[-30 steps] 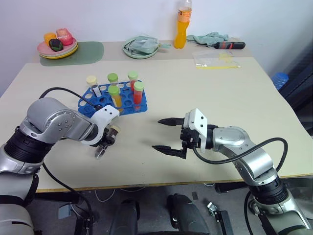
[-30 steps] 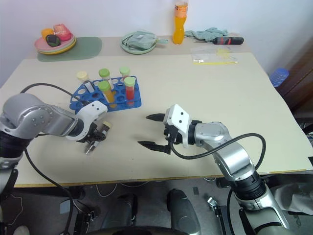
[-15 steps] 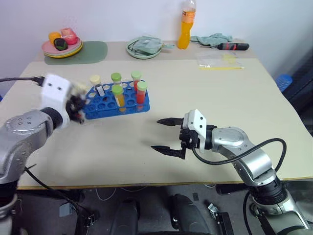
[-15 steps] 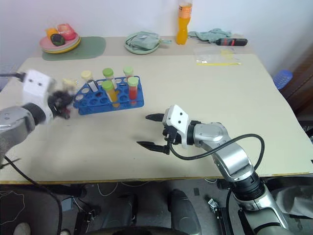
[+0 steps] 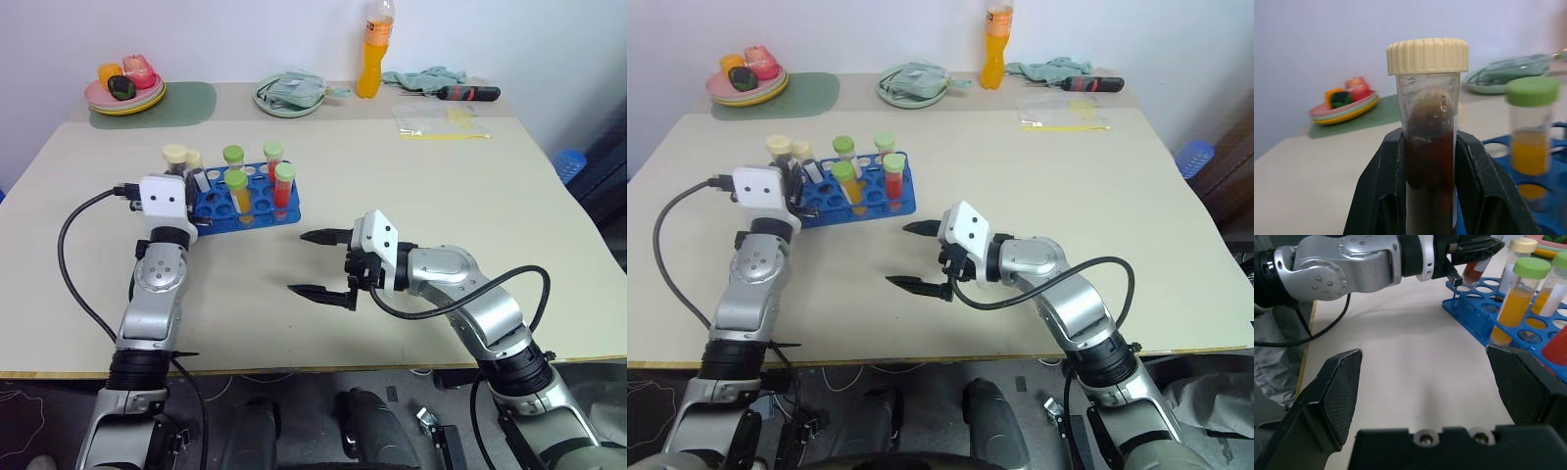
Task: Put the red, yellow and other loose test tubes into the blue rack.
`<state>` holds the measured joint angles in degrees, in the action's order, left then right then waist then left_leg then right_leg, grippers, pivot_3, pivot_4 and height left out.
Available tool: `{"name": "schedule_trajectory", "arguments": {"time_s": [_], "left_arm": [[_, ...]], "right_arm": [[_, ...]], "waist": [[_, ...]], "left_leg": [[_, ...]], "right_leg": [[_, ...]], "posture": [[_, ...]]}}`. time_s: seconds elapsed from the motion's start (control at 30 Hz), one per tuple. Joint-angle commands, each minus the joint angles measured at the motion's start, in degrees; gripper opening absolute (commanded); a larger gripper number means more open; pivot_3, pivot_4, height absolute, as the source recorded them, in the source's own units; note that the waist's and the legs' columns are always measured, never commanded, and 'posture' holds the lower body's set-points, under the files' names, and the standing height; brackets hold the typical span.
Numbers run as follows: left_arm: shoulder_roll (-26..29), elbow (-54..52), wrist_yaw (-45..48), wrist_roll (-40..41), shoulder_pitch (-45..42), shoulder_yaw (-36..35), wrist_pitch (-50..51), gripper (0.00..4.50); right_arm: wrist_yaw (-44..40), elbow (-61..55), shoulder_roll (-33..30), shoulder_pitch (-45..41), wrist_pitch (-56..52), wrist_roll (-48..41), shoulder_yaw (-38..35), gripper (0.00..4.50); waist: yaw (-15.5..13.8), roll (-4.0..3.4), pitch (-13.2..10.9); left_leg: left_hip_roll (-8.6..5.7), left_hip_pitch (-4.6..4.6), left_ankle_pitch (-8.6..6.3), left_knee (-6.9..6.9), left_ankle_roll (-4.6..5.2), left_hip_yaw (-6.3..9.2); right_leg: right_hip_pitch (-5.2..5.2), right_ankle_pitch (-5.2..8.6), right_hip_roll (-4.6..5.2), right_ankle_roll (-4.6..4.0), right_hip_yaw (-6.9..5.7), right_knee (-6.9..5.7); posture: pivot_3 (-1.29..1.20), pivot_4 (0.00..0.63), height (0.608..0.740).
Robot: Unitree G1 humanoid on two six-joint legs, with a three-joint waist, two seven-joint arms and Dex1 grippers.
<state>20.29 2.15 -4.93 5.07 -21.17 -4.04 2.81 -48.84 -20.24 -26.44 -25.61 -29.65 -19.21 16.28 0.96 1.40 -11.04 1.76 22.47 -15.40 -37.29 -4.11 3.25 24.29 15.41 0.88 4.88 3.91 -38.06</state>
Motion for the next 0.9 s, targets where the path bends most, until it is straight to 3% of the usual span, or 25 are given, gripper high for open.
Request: {"name": "schedule_trajectory", "arguments": {"time_s": [0.03,0.8,0.9], "left_arm": [[-1.0,-0.7,1.4,0.0,-1.0,-1.6,-1.8,0.80],[-6.7,3.8,4.0,-1.5,-1.5,-2.9,-3.3,0.80],[-6.9,3.1,4.2,-1.6,-0.6,-3.1,-3.8,2.16]], "right_arm": [[1.0,-3.1,-0.1,0.3,0.0,-0.4,-1.3,4.50],[1.7,-3.4,0.1,0.4,0.0,-0.5,-0.8,4.50],[1.7,-3.7,0.0,0.6,-0.1,-0.6,-0.9,4.50]], "waist": [[0.0,0.00,0.0],[-0.2,0.00,0.0],[-0.2,0.00,0.0]], "left_leg": [[0.00,0.00,0.00,0.00,0.00,-0.01],[-0.01,-0.03,0.00,-0.03,0.00,0.02],[-0.01,-0.04,0.00,-0.02,0.00,0.02]], "right_leg": [[0.00,0.00,0.01,0.00,0.00,0.00],[-0.05,0.00,0.00,0.00,-0.01,-0.02],[-0.05,0.00,-0.01,0.00,-0.01,-0.02]], "posture": [[0.00,0.150,0.740],[0.00,0.150,0.740],[0.00,0.150,0.740]]}}
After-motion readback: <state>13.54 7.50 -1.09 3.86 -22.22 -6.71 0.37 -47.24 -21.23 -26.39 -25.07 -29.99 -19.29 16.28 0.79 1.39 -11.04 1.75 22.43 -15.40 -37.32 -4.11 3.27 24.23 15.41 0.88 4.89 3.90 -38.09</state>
